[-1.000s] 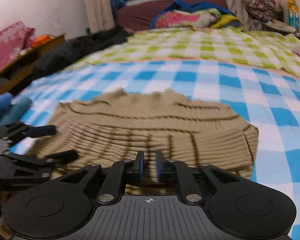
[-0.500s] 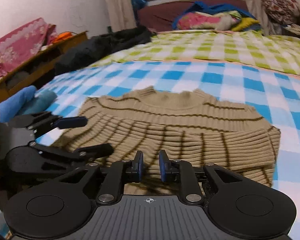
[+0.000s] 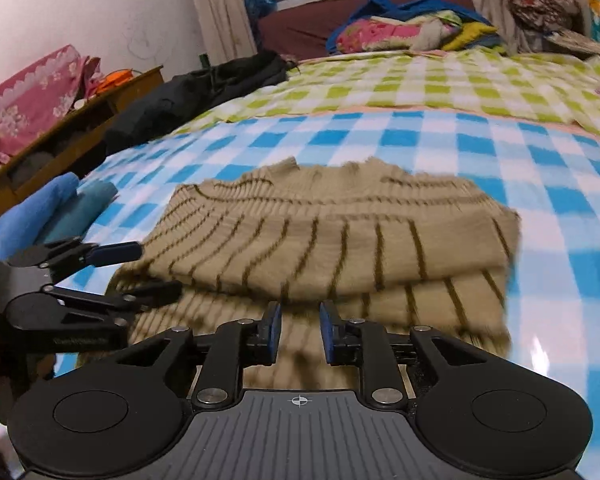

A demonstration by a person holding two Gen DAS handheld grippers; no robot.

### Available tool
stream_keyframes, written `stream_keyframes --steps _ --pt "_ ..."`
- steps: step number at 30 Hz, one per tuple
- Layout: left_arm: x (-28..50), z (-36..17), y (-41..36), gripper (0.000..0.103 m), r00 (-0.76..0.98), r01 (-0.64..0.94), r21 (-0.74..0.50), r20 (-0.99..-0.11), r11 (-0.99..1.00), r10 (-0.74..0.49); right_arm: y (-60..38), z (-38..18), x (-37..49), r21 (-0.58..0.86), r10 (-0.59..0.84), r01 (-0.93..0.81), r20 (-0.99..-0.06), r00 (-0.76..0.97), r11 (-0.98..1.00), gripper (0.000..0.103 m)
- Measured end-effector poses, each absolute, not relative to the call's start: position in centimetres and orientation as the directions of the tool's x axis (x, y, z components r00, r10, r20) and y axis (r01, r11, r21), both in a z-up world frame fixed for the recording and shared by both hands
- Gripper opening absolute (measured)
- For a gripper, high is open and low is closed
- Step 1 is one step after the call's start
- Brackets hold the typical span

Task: Fold small clothes

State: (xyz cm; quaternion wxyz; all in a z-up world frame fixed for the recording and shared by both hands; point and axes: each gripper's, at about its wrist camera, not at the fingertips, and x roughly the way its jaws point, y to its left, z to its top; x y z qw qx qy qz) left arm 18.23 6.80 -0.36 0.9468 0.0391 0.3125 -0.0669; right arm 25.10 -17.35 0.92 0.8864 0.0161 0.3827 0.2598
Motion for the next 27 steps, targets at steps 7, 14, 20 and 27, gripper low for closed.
stream_keyframes --steps 7,14,20,27 --pt "11.3 -1.0 8.0 0.081 0.771 0.089 -0.005 -0.632 0.996 -0.072 -21.4 0.7 18.6 0.26 0.425 -0.35 -0.703 0.571 0.9 0.028" --pt "6.2 -2.1 7.5 0.081 0.751 0.059 -0.04 -0.657 0.997 -0.071 -24.5 0.3 12.4 0.261 0.361 -0.251 -0.723 0.589 0.932 0.03" --pt "3.3 -3.0 7.3 0.081 0.736 0.032 -0.033 -0.675 0.999 -0.046 -25.8 -0.3 9.0 0.193 0.278 -0.203 -0.743 0.608 0.96 0.03" --pt "1.0 -3.3 7.5 0.081 0.732 -0.005 -0.046 -0.681 0.999 -0.027 -26.1 -1.6 7.0 0.215 0.28 -0.18 -0.773 0.57 0.96 0.031"
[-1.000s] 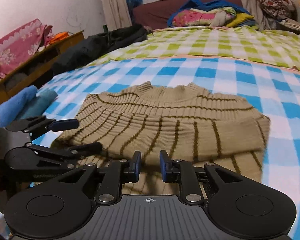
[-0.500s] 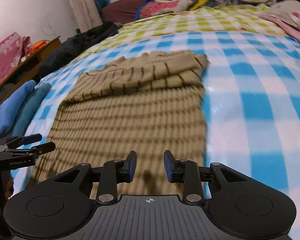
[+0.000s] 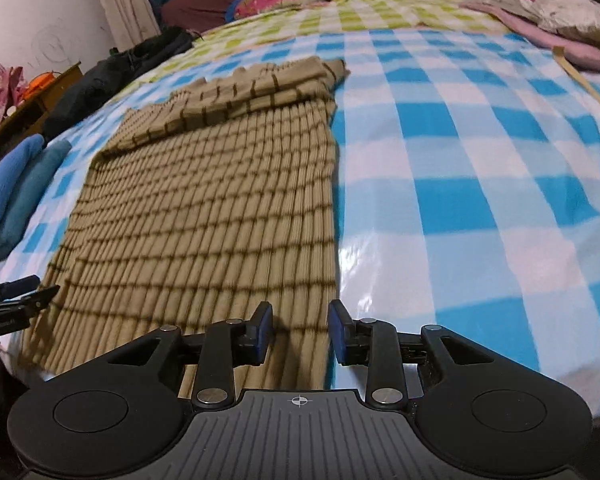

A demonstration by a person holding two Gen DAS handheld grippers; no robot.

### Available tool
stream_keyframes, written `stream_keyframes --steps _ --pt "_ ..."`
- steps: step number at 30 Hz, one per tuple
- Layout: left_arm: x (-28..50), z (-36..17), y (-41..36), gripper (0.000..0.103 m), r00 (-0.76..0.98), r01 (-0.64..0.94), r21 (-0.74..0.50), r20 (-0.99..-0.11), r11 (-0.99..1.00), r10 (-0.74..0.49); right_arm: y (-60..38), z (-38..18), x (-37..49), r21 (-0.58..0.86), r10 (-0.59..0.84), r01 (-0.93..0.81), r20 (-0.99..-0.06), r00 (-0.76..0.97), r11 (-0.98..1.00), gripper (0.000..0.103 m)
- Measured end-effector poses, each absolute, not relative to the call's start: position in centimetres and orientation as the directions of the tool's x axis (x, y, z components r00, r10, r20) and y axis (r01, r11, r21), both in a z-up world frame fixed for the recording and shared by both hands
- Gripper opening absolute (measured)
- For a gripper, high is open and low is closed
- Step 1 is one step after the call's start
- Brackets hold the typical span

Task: Fold small clothes

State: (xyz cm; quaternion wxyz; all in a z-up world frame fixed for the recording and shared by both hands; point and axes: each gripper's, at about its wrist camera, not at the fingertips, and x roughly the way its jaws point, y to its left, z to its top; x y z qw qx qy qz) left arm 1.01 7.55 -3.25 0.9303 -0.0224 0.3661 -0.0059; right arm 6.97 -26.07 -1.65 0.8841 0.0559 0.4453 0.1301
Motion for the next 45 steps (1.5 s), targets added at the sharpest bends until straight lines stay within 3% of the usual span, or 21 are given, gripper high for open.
stream_keyframes --steps 5,14,19,24,29,38,45 --pt "0.5 -3.2 7.3 0.081 0.724 -0.003 -0.058 -0.689 0.998 -0.038 -26.2 -1.8 6.2 0.229 0.287 -0.174 -0.778 0.559 0.958 0.031" --pt "-0.5 -2.9 8.0 0.07 0.702 -0.045 -0.15 -0.708 0.988 -0.076 -26.8 -1.7 5.2 0.283 0.314 -0.142 -0.782 0.539 0.949 0.031" --pt "-0.8 -2.9 8.0 0.059 0.692 -0.057 -0.168 -0.717 0.984 -0.082 -26.9 -1.8 5.1 0.305 0.327 -0.132 -0.777 0.538 0.943 0.031" --pt "-1.1 -3.0 8.3 0.039 0.671 -0.042 -0.252 -0.724 0.967 -0.16 -27.3 -1.9 4.8 0.338 0.35 -0.124 -0.77 0.534 0.933 0.031" --pt "-1.1 -3.1 7.9 0.034 0.668 -0.028 -0.254 -0.724 0.967 -0.171 -27.3 -2.1 4.7 0.358 0.368 -0.128 -0.76 0.535 0.925 0.031" --pt "-0.9 -3.1 8.6 0.028 0.655 -0.052 -0.318 -0.726 0.947 -0.208 -27.6 -2.6 4.8 0.458 0.44 -0.099 -0.737 0.512 0.883 0.016" --pt "-0.8 -3.5 9.4 0.027 0.657 -0.094 -0.379 -0.718 0.92 -0.229 -27.1 -2.7 4.8 0.462 0.439 -0.094 -0.733 0.519 0.882 0.017"
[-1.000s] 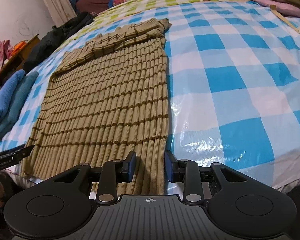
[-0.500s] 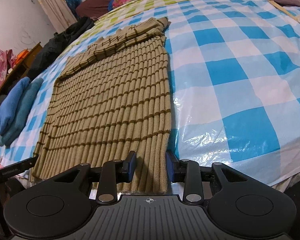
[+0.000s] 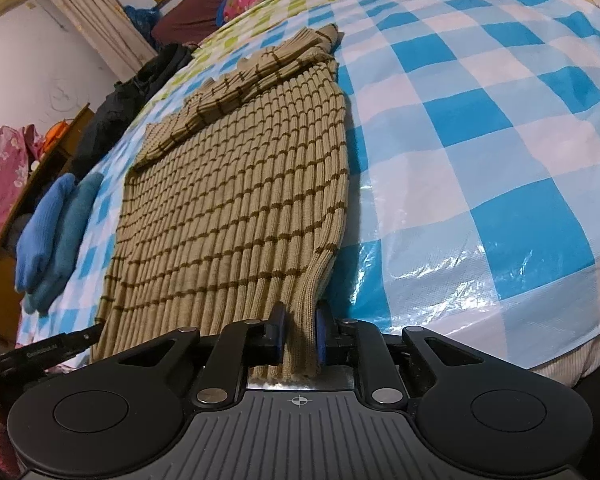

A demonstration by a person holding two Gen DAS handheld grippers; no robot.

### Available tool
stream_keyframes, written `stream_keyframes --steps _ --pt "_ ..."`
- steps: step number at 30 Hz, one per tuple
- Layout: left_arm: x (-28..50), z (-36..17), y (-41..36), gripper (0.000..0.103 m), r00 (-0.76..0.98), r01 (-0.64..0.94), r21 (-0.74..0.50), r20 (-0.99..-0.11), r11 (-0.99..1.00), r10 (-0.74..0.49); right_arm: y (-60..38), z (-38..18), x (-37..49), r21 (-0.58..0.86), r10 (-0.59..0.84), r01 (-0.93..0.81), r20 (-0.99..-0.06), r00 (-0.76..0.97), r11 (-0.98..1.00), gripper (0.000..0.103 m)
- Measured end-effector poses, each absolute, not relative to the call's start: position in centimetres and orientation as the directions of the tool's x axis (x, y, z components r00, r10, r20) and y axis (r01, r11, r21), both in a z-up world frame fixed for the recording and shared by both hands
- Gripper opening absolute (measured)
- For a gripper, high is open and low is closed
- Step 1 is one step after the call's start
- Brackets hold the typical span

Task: Fold small clothes
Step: 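Grasp the sweater hem with the left gripper while the right gripper grasps it too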

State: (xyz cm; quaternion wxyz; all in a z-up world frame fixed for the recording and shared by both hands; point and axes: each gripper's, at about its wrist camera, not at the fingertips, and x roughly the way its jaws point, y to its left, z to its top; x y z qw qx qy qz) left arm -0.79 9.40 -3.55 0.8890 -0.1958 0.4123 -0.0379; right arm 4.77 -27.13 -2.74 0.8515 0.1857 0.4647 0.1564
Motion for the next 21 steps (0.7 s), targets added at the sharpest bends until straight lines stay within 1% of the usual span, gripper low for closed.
stream_keyframes --steps 5,7,8,9,11,12,15,21 --pt "-0.5 -3.5 9.0 0.027 0.655 -0.095 -0.357 -0.725 0.929 -0.211 -27.0 -2.9 5.2 0.462 0.443 -0.1 -0.733 0.516 0.881 0.017" --pt "-0.5 -3.4 9.1 0.026 0.655 -0.096 -0.358 -0.725 0.929 -0.212 -27.1 -2.9 5.4 0.478 0.459 -0.104 -0.726 0.512 0.872 0.019" --pt "-0.4 -3.4 9.1 0.022 0.654 -0.093 -0.357 -0.726 0.929 -0.213 -27.2 -3.0 5.5 0.488 0.47 -0.107 -0.722 0.508 0.866 0.019" --pt "-0.3 -3.3 9.2 0.018 0.652 -0.091 -0.36 -0.726 0.929 -0.218 -27.2 -3.0 5.6 0.496 0.478 -0.11 -0.717 0.508 0.862 0.016" --pt "-0.1 -3.0 9.4 0.014 0.65 -0.084 -0.379 -0.722 0.921 -0.238 -27.2 -2.8 5.6 0.517 0.498 -0.119 -0.699 0.514 0.848 0.011" --pt "0.0 -2.7 9.4 0.014 0.653 -0.08 -0.387 -0.717 0.918 -0.245 -27.2 -2.6 5.5 0.532 0.51 -0.122 -0.683 0.523 0.838 0.009" --pt "0.5 -1.5 9.8 0.013 0.676 -0.075 -0.431 -0.685 0.899 -0.272 -27.2 -1.6 5.6 0.594 0.554 -0.131 -0.618 0.557 0.794 0.008" --pt "3.1 1.0 11.0 0.013 0.748 -0.058 -0.561 -0.572 0.826 -0.336 -27.1 1.1 8.4 0.709 0.632 -0.18 -0.448 0.633 0.682 0.007"
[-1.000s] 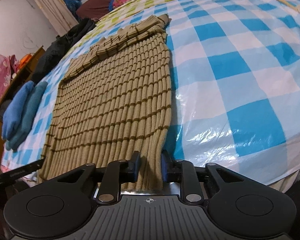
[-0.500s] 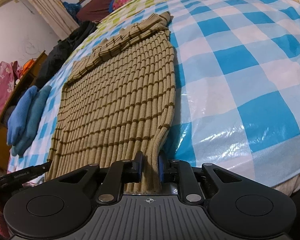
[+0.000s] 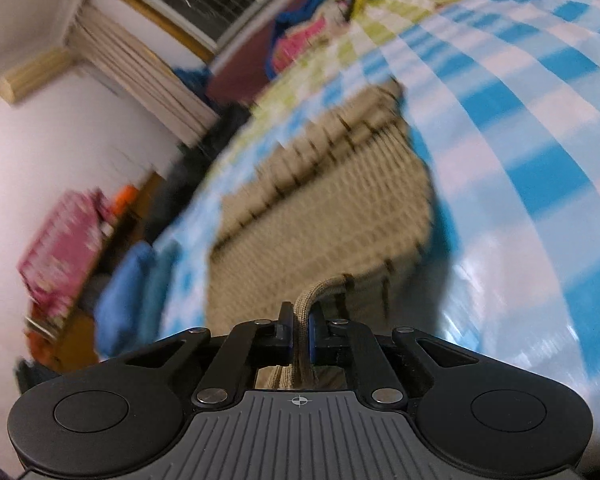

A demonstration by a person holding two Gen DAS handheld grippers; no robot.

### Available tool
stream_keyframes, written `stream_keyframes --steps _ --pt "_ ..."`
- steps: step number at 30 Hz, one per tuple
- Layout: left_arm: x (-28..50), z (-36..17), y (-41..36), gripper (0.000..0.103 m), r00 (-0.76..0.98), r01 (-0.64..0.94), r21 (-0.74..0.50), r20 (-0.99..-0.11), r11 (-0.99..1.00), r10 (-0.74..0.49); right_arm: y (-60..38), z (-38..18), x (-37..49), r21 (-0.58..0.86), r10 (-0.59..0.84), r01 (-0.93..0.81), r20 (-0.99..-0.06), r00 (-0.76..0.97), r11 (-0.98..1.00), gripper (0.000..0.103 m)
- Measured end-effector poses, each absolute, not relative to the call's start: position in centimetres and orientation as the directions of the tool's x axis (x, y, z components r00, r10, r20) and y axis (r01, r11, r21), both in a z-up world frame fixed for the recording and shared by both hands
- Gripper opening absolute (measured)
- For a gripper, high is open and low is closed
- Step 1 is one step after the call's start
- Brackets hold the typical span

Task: Fold small clothes
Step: 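Grasp the sweater hem with the left gripper while the right gripper grasps it too, then lift the held hem with both grippers and fold it toward the collar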

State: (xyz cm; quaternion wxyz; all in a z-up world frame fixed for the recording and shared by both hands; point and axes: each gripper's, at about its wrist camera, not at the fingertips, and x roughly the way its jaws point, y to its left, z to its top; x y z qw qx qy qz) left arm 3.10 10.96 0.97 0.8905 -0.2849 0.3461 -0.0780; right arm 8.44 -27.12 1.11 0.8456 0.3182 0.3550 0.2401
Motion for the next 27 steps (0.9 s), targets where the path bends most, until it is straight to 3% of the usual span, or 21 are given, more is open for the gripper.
stream_keyframes --steps 6,12,19,27 --pt "8.1 3.3 12.0 0.012 0.816 -0.006 -0.66 -0.437 0.751 -0.378 -27.2 3.5 12.9 0.791 0.659 -0.222 -0.279 0.698 0.57 0.007" --pt "13.4 5.3 13.6 0.012 0.878 0.024 -0.68 -0.336 0.733 -0.341 -26.8 4.9 18.1 0.797 0.63 -0.236 -0.218 0.746 0.556 0.007" --pt "19.9 5.0 15.1 0.012 0.906 -0.009 -0.653 -0.326 0.757 -0.27 -26.5 4.8 24.7 0.801 0.566 -0.208 -0.187 0.803 0.561 0.007" --pt "26.1 1.7 16.2 0.012 0.896 -0.098 -0.609 -0.398 0.787 -0.197 -25.7 2.1 32.2 0.785 0.508 -0.127 -0.26 0.821 0.606 0.006"
